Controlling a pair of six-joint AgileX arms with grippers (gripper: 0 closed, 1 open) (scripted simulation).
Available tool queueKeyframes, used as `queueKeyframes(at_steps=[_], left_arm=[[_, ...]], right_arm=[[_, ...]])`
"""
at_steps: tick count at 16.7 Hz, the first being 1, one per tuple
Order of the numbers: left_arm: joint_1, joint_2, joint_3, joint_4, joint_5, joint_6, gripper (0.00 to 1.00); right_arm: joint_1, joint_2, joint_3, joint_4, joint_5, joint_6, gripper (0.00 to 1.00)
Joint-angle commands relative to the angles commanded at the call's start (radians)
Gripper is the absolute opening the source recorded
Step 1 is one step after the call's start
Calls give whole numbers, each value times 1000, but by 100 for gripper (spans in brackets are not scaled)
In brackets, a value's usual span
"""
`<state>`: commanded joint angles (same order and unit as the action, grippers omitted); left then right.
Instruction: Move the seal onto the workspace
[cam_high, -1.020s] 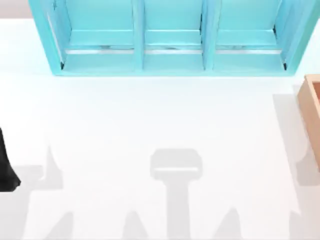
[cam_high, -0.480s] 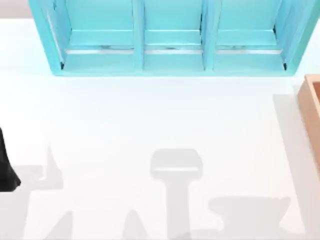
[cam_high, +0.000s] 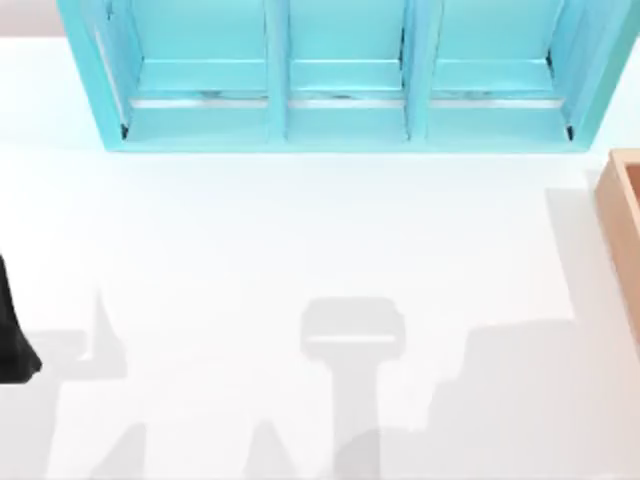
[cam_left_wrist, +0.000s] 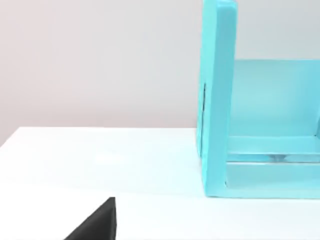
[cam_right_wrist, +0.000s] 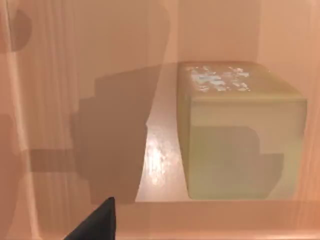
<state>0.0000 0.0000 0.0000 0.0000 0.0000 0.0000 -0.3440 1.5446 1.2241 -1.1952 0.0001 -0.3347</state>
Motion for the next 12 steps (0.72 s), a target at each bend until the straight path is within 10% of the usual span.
queueKeyframes(at_steps=[12], left_arm=[[0, 0, 0, 0, 0, 0, 100]], right_arm=[[-7, 82, -51, 75, 0, -9, 100]])
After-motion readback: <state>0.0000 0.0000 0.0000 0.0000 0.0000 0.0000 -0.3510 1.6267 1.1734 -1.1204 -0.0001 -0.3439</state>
